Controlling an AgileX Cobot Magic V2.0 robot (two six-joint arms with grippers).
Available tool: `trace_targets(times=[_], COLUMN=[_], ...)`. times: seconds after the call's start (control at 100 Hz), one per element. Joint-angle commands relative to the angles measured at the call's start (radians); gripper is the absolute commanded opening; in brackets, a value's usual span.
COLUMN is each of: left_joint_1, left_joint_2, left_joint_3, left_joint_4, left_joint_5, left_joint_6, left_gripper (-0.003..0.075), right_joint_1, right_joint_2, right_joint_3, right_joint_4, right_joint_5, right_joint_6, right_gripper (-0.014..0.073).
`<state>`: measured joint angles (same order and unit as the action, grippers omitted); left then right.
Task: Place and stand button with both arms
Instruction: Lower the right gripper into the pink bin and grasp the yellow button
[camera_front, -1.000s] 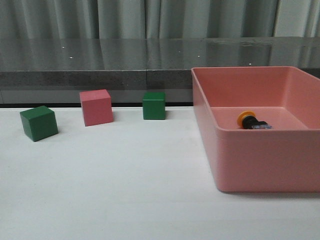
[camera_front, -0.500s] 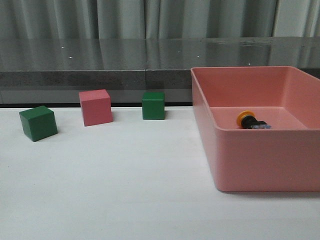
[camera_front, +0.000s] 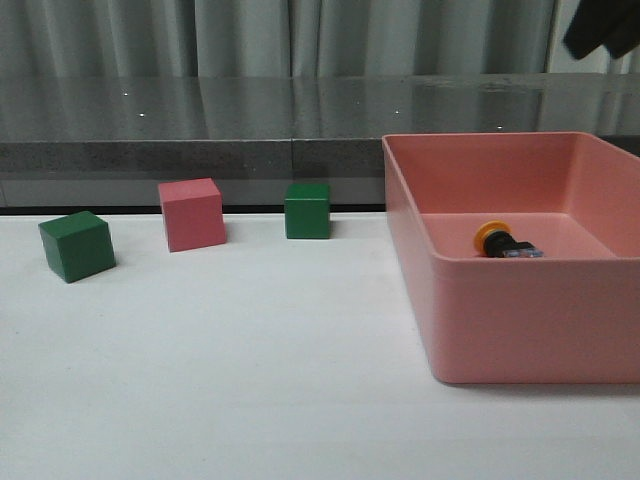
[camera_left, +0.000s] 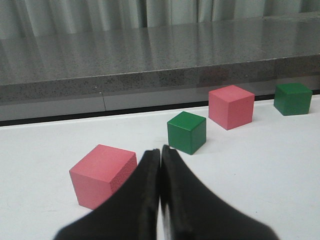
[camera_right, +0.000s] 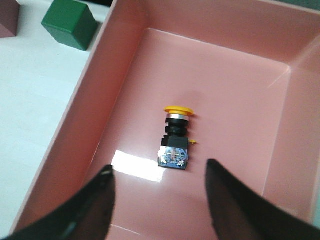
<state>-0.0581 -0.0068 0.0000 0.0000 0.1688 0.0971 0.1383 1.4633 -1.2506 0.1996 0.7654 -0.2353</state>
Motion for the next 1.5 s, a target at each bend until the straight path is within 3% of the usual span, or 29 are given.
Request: trace_targets(times=[0.0, 0.43, 0.8, 0.91, 1.1, 1.22, 1.49], left_joint_1=[-0.002, -0.002, -0.002, -0.002, -0.002, -0.002, -0.002], left_joint_2=[-0.031, -0.031, -0.031, -0.031, -0.031, -0.031, -0.031], left_joint_3=[0.044, 0.044, 0.044, 0.044, 0.044, 0.044, 0.044], left_joint_4=[-0.008, -0.008, -0.008, -0.008, -0.008, -0.008, -0.008], left_joint_5=[-0.079, -0.079, -0.079, -0.079, -0.079, -0.079, -0.079], left_joint_6=[-0.009, -0.009, -0.009, -0.009, -0.009, -0.009, -0.009], left_gripper=[-0.0019, -0.0019, -0.0019, -0.0019, -0.0019, -0.0019, -0.0019], right_joint_1=[0.005, 0.005, 0.006, 0.006, 0.006, 0.006, 0.006], right_joint_2=[0.025, 0.305, 0.433, 0.448, 0.448, 0.448, 0.438], right_joint_3=[-0.051, -0.096, -0.096, -0.095, -0.094, -0.094, -0.096], right_joint_4=[0.015, 0.015, 0.015, 0.015, 0.016, 0.016, 0.016], right_joint_5=[-0.065, -0.097, -0.118, -0.118, -0.121, -0.115, -0.104], right_joint_6=[-0.015, -0.015, -0.015, -0.015, -0.015, -0.015, -0.015], right_gripper=[0.0610, 0.0624, 0.0615, 0.0529, 0.0248, 0.0127, 0.0099])
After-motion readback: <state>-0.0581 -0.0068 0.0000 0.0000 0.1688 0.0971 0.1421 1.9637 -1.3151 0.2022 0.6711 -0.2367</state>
